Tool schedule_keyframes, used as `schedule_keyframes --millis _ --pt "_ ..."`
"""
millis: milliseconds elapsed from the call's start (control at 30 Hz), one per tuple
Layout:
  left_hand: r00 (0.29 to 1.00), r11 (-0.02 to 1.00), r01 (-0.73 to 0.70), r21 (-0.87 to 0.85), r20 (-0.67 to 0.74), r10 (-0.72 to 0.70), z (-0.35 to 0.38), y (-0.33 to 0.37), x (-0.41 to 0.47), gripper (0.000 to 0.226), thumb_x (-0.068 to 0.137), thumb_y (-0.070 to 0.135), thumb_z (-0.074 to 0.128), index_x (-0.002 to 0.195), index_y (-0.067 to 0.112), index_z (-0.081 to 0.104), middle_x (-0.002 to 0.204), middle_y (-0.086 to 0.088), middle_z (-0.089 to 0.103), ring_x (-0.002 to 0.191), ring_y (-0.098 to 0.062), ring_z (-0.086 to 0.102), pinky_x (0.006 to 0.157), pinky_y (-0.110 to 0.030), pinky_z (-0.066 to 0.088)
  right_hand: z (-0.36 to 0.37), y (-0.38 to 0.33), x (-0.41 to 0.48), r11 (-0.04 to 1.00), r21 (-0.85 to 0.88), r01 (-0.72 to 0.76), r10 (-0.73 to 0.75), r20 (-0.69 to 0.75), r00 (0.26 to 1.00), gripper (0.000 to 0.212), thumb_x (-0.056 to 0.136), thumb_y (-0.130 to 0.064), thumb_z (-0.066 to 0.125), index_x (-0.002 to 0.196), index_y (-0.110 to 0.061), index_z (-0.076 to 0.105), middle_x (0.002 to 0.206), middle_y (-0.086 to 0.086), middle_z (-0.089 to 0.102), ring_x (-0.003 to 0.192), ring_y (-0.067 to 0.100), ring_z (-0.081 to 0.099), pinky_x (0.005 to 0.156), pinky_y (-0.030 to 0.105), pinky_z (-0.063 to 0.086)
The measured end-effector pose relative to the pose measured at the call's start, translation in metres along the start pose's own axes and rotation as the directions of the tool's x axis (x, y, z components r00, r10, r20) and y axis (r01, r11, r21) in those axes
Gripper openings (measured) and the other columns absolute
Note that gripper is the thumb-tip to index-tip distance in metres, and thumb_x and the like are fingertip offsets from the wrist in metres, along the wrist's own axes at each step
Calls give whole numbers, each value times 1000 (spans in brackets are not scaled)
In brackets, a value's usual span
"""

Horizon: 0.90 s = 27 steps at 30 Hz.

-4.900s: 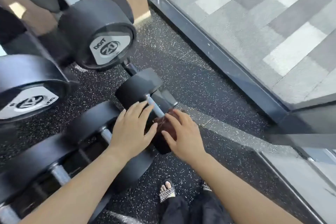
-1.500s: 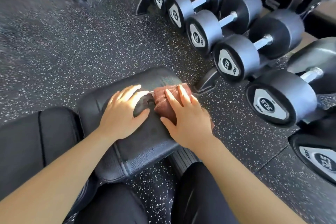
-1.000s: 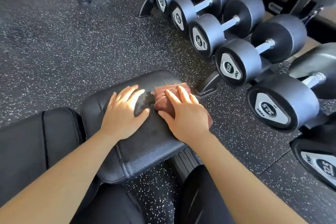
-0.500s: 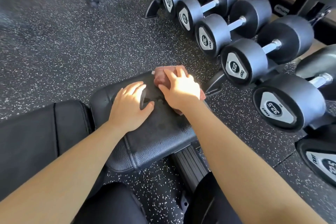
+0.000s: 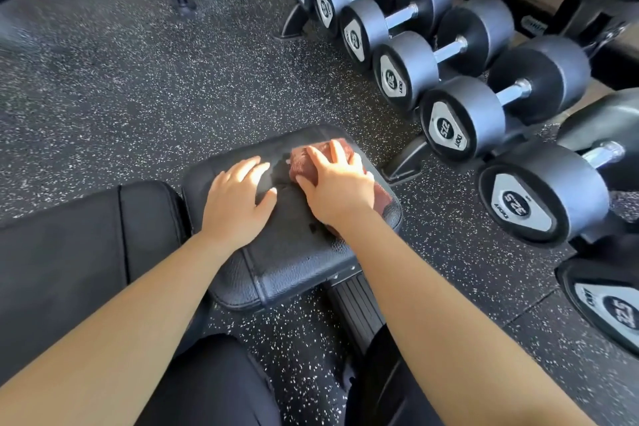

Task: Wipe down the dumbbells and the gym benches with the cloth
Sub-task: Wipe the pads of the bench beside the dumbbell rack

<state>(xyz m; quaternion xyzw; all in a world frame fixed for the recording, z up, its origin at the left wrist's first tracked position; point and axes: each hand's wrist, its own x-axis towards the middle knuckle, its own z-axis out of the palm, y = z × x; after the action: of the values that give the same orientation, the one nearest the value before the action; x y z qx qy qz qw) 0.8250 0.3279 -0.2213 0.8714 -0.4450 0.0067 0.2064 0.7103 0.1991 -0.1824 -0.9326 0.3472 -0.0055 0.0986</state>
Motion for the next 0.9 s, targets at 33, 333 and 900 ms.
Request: schedule_keyframes --millis 33,333,900 --pt "1000 1000 -3 22 11 3 -1 -1 -4 49 91 34 47 137 15 43 147 -6 40 137 -23 32 111 -43 23 -1 0 -2 1000 -7 3 -3 -1 1000 56 95 -53 35 146 -34 22 157 6 16 135 38 26 100 50 33" --pt "996 997 79 26 -38 -78 -5 -3 -17 51 89 35 50 135 14 45 145 -8 41 136 -26 32 110 -41 25 17 -5 -40 997 -24 67 -68 -38 997 55 94 -56 34 144 -37 22 156 3 17 138 37 20 103 53 30" --pt "991 992 128 -2 -26 -128 -2 -6 -14 55 89 35 49 139 15 40 149 -3 37 140 -21 26 113 -35 19 15 -9 -5 992 -3 124 -124 -56 991 56 94 -56 34 144 -34 24 154 6 23 137 36 24 103 50 32"
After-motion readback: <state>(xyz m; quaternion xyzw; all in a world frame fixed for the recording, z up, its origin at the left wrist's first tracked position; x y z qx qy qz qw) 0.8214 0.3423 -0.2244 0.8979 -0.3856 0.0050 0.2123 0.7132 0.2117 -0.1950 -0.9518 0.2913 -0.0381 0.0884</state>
